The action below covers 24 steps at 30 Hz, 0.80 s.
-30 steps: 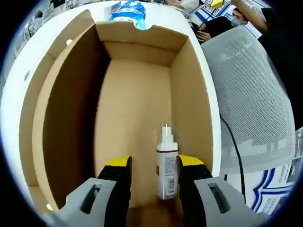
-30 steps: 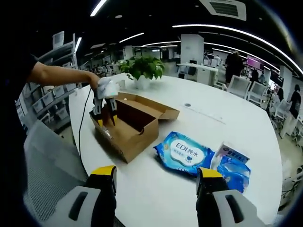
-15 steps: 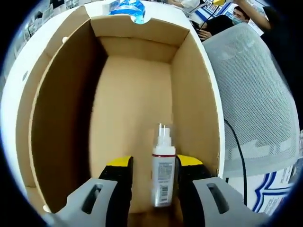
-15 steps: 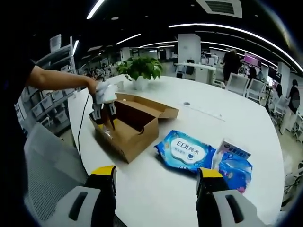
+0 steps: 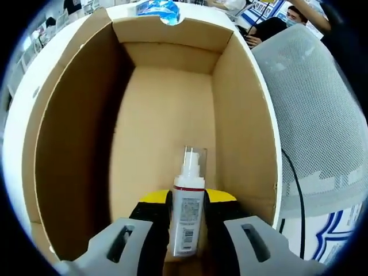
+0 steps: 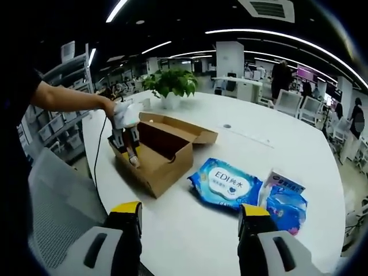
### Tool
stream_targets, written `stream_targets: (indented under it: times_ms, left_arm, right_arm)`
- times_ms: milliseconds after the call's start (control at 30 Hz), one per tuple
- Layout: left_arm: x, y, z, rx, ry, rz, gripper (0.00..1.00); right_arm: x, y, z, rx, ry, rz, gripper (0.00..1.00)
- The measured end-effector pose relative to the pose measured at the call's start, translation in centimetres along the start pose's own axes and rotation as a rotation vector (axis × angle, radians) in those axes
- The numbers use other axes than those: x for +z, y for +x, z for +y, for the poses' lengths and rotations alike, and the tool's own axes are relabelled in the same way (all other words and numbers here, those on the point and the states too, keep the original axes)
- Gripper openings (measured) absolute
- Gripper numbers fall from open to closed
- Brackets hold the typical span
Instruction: Operate the shoe box by opening the lid, removing the specified soft item, and placing it in the target area until the item is outside and the box remains undamaged.
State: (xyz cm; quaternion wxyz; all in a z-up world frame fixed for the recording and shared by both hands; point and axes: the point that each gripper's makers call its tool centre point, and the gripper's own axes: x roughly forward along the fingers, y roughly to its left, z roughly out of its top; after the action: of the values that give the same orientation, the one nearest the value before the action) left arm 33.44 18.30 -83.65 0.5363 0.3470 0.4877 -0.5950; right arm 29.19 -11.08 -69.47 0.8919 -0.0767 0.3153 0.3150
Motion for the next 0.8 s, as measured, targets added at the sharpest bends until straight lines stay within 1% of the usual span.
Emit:
stream_targets:
  times_ms: [133,300,367,567,633,700,800]
  left_arm:
    - [0.0,-0.2,0.2,0.013,-0.011,-0.007,0.21]
    - [-0.5,-0.6,0.3,0.020,-0.059,0.017,0.20]
    - [-0.6,-0.7,0.4,0.024,-0.061,0.016,0.20]
    - [-0.9,-1.1,0.2,0.030,-0.071,0.012,0.19]
    - [-0.9,-1.3,0.3,0.041,-0.077,0.002,0.19]
    - [-0.5,-1.5,0.3,0.054,-0.087,-0.026,0.19]
    - [0.0,-1.9,0.6,0.081,-0.085,-0.052,0.19]
  right_arm:
    - [0.0,0.0,0.1,0.003,-0.002,-0.005,0.66]
    - [0.2,0.1,0.1,0.009,-0.005,-0.015,0.65]
    - [0.3,0.1,0.2,0.011,-0.019,-0.026,0.64]
    - [0.5,0.3,0.5,0.025,-0.032,-0.032,0.63]
    - [0.6,0.4,0.6,0.031,-0.033,-0.036,0.63]
    - [0.6,0.4,0.8,0.037,-0.036,-0.037,0.62]
    - [0.7,0.6,1.2,0.053,-0.049,-0.038,0.60]
